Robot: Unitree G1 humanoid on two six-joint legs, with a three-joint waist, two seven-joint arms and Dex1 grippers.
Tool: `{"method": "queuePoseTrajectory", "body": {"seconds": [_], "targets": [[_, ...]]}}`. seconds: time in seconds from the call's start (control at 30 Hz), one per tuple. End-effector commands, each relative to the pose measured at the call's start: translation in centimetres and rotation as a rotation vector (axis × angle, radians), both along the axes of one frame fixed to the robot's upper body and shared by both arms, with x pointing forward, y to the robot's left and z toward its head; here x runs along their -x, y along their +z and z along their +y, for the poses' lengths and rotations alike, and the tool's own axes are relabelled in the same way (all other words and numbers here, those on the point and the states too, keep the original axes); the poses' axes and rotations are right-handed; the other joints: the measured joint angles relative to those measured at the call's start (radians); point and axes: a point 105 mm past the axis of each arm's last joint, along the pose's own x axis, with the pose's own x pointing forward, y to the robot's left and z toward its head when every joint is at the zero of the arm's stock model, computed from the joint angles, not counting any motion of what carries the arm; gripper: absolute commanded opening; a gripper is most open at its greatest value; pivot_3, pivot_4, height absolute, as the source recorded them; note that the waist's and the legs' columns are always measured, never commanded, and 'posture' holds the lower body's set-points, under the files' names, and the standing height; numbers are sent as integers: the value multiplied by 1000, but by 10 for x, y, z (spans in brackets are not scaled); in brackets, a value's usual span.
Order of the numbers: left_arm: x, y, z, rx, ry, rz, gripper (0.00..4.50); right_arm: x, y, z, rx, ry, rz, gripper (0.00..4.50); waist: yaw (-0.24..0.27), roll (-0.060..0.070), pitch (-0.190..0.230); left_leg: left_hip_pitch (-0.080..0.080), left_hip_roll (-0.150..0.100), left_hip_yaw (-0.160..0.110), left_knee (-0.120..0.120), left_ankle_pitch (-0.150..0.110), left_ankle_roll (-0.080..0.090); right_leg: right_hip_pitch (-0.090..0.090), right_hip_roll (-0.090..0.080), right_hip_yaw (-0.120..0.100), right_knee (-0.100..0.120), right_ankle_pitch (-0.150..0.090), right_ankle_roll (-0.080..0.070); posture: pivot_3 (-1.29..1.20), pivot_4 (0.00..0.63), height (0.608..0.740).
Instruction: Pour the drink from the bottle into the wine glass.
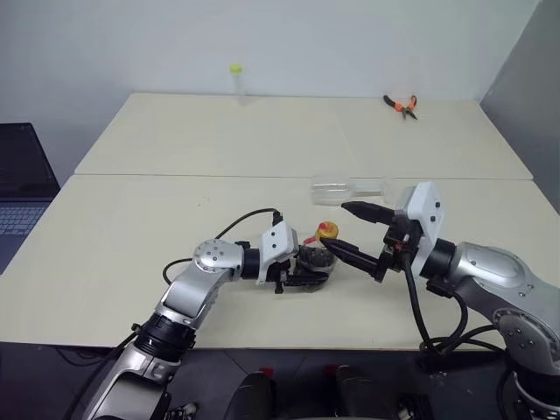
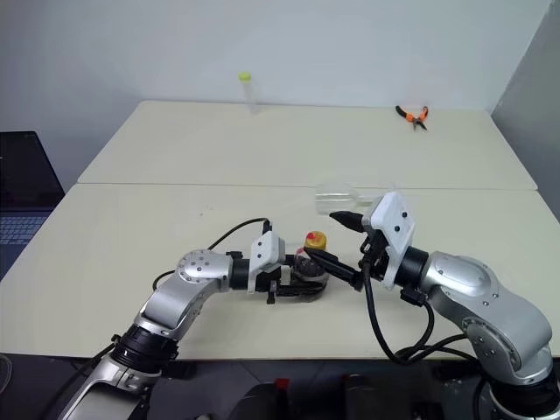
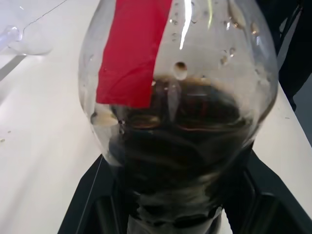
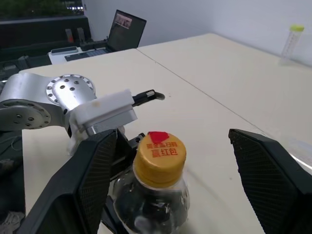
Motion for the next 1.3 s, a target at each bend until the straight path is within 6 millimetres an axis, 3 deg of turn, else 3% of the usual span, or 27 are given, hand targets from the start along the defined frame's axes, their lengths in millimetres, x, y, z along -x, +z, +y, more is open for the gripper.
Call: {"method": "queuePoseTrajectory", "body": {"seconds": [0.03,0.2,0.3,0.47,0.53,0.7,0.93,1.03,1.17,1.3], "targets": [[1,6,-7,5,-39,-39,2049,3,5,4,15,38,-14,3939,-1,0,0,0,0,0,0,0,0,0,0,0,0,0,0,0,150,740],[1,5,-7,5,-39,-45,2049,2,2,4,28,44,-2,3939,-1,0,0,0,0,0,0,0,0,0,0,0,0,0,0,0,150,740],[1,4,-7,5,-38,-47,2048,3,2,5,25,51,-3,3377,-1,0,0,0,0,0,0,0,0,0,0,0,0,0,0,0,150,740],[1,3,-7,2,-37,-45,2048,3,3,7,24,54,-14,1659,-1,0,0,0,0,0,0,0,0,0,0,0,0,0,0,0,150,740],[2,2,-7,2,-36,-44,2047,3,3,7,25,62,-16,1234,-1,0,0,0,0,0,0,0,0,0,0,0,0,0,0,0,150,740],[6,1,-8,1,-52,-36,1813,-2,3,1,107,157,-41,1237,-1,0,0,0,0,0,0,0,0,0,0,0,0,0,0,0,150,740],[19,2,-13,0,-100,-26,1433,-42,-6,-28,506,427,-102,1237,-6,2,1,2,1,5,-1,-1,1,1,2,0,-1,0,0,0,150,740],[21,3,-14,4,-93,-26,1282,-54,5,-29,530,467,-121,1237,-6,2,1,2,2,5,-1,-1,1,1,2,0,0,0,0,0,150,740],[20,2,-13,9,-71,-26,1257,-43,13,-26,456,510,-70,1237,-3,2,1,1,1,1,0,-1,1,0,0,0,0,0,0,0,150,740],[20,1,-12,9,-59,-22,1085,-27,19,-20,307,450,-30,2634,1,2,1,0,1,-2,0,-1,1,0,-2,-1,-1,0,0,0,150,740]]}}
